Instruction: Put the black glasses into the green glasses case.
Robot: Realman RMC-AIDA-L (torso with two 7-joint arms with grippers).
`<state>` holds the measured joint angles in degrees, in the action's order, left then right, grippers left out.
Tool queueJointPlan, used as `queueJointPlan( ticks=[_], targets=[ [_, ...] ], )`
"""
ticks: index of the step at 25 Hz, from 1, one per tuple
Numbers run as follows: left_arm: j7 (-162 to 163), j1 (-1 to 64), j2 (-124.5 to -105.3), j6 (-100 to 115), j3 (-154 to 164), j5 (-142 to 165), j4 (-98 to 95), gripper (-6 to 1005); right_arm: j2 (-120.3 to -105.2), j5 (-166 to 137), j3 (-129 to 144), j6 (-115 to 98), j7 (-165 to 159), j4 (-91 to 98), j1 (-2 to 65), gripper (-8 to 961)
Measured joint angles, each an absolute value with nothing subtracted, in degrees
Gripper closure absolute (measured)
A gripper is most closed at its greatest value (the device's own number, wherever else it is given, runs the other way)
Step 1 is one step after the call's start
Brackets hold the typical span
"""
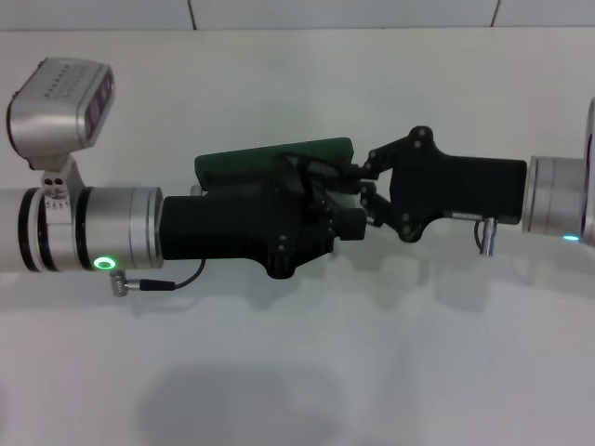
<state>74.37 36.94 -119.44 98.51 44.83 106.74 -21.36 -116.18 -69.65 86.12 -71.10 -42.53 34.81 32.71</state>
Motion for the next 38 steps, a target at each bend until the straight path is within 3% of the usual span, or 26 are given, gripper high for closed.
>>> queueJointPlan(
  ticks=[22, 38],
  targets=[
    [74.4, 36.4, -119.05, 97.9, 44.9, 106.8, -21.4, 996, -116.17, -68.0, 86.3, -72.5, -42.1, 34.8, 33.0, 899],
    [74.4, 24.3, -116.09, 93.5, 44.6, 107.2, -27.1, 995, -116.19, -68.1, 99.5, -55.2, -43.1, 35.0, 42.3, 898]
  ],
)
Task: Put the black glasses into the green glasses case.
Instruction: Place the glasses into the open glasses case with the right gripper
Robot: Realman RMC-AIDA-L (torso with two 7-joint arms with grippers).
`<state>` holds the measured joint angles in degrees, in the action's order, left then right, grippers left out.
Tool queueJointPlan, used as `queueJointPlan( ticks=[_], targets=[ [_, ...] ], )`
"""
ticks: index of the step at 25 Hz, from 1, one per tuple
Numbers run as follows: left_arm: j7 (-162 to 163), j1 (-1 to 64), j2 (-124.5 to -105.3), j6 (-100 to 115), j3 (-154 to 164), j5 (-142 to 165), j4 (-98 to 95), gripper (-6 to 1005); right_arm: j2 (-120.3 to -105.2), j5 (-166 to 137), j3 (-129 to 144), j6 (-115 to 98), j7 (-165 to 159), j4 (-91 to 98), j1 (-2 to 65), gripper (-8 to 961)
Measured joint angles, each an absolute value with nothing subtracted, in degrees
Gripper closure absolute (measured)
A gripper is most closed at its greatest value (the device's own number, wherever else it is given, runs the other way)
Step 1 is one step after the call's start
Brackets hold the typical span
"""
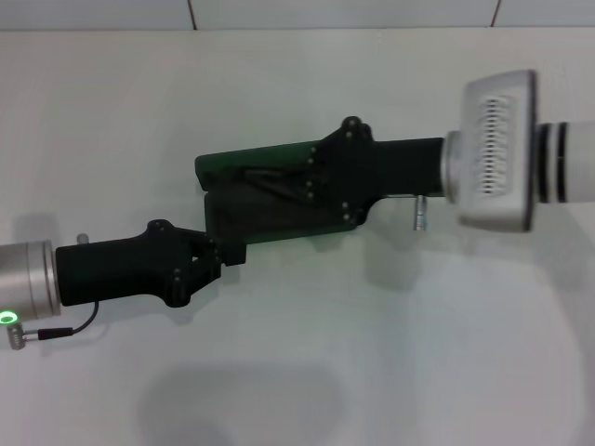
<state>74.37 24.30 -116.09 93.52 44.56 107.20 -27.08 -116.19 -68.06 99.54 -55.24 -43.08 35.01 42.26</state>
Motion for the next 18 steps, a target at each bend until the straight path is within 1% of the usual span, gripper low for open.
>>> queueJointPlan(
  ticks=[7, 18],
  targets=[
    [74.0, 23.8, -116.22, 93.3, 44.8, 107.4, -27.1, 995, -116.19, -68.0, 107.7, -45.9, -48.1, 36.1, 45.5, 897],
    [73.9, 24.2, -116.54, 93.2, 44.8, 108.2, -27.2, 994, -116.19, -68.5, 108.8, -43.3, -50.6, 35.8, 45.3, 896]
  ],
)
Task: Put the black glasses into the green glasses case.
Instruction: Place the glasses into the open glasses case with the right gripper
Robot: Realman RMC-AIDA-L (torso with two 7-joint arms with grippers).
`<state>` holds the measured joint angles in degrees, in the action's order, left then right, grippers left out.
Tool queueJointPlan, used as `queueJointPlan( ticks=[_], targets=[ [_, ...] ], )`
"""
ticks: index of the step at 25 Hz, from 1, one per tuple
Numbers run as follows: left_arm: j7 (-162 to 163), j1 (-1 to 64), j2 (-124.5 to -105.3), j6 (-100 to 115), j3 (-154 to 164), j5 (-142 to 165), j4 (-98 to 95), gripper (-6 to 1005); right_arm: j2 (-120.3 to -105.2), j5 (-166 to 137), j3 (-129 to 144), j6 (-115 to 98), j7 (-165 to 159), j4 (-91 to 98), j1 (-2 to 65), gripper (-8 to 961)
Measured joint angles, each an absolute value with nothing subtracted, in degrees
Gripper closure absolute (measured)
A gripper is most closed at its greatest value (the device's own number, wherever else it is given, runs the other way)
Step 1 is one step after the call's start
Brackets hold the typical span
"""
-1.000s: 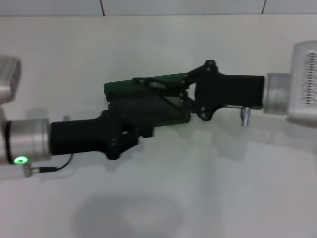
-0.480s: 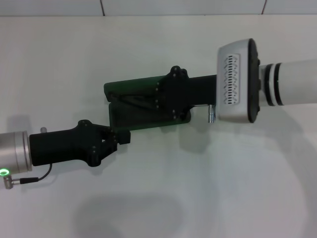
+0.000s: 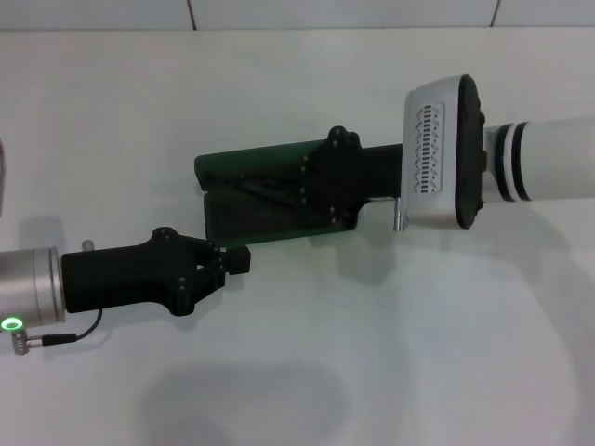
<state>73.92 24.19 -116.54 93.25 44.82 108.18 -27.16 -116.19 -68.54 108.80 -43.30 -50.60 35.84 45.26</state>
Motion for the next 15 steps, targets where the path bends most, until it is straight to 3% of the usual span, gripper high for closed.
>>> queueJointPlan(
  ticks=[15],
  targets=[
    [73.9, 24.3, -116.63, 93.2, 44.9, 108.2, -26.8, 993, -116.19, -68.1, 109.1, -41.2, -52.3, 36.1, 43.9, 894]
  ],
)
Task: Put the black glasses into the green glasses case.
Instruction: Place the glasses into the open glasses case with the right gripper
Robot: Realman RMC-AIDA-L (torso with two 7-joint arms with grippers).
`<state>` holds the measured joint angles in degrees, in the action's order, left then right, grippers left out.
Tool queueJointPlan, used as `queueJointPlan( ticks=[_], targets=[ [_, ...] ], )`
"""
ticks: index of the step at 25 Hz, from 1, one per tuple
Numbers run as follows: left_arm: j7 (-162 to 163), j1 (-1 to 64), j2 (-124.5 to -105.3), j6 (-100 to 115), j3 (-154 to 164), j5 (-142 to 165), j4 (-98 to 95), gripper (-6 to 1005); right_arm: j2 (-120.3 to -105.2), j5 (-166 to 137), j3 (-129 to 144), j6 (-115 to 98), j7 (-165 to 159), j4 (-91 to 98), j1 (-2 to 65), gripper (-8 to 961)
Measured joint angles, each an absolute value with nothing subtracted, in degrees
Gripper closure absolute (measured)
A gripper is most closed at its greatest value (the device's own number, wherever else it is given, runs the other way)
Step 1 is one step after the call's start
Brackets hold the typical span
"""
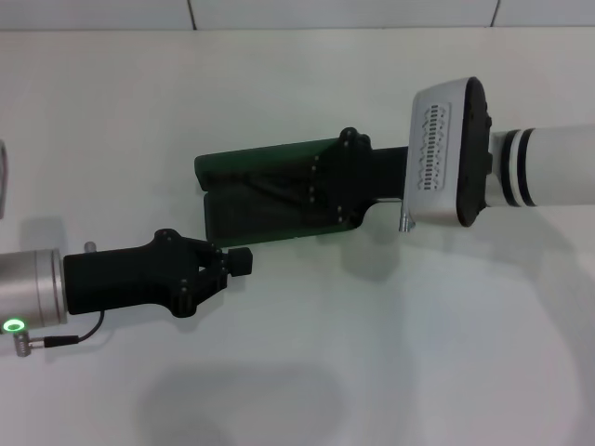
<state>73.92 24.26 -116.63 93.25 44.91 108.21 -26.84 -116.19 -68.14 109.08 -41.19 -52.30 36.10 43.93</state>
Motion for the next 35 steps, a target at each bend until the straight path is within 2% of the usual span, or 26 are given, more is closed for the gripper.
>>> queueJointPlan(
  ticks=[12, 19, 23, 35],
  targets=[
    [73.9, 24.3, -116.69, 93.3, 44.9, 108.7, -26.9, 993, -116.19, -68.8, 109.1, -39.3, -53.2, 38.7, 42.0, 892],
    [74.0, 24.4, -116.72, 93.3, 44.9, 108.7, -26.9, 992, -116.18, -68.8, 109.0, -39.4, -53.1, 39.0, 41.7, 734],
    [73.9, 24.3, -116.72, 93.3, 44.9, 108.7, -26.9, 992, -116.09, -68.5, 108.4, -41.2, -53.3, 39.3, 40.8, 728],
    [74.4, 24.4, -116.67, 85.6, 44.5, 108.4, -27.2, 992, -115.41, -68.6, 91.6, -61.3, -53.0, 41.2, 27.1, 722]
  ],
)
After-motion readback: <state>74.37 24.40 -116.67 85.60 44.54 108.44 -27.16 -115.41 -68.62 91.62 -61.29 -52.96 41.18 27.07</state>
